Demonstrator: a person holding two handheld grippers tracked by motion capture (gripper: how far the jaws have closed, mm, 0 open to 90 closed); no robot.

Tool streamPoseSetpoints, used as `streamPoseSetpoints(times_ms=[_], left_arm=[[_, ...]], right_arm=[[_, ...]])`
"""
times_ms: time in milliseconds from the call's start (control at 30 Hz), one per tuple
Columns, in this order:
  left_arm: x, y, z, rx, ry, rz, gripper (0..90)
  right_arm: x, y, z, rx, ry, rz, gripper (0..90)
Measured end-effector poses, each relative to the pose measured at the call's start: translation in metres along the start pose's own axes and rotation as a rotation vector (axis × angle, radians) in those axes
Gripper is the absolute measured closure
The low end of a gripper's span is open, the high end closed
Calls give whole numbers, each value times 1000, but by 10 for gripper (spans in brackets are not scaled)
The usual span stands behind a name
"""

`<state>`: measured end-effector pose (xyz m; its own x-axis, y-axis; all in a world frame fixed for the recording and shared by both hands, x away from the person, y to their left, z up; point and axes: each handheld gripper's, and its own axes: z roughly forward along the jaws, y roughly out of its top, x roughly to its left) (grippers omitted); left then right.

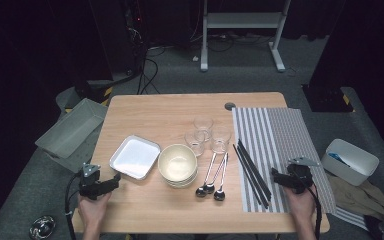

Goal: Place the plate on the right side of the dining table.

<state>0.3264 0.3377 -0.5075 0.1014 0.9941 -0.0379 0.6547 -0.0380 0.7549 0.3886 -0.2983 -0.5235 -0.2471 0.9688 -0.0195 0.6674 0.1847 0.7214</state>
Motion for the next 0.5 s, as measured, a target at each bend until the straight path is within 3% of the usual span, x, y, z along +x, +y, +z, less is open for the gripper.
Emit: streamPoseSetpoints(times_ms=[200,300,400,500], left_arm=[[-1,5,-1,-14,6,40,220],[1,9,-1,-17,7,36,219],[1,15,1,-35,-13,37,229],[1,23,3,-12,-32,38,222]], right_arm=[[0,0,0,0,0,0,220],[0,0,0,0,0,0,220],[0,0,0,0,0,0,220],[0,0,0,0,0,0,220]])
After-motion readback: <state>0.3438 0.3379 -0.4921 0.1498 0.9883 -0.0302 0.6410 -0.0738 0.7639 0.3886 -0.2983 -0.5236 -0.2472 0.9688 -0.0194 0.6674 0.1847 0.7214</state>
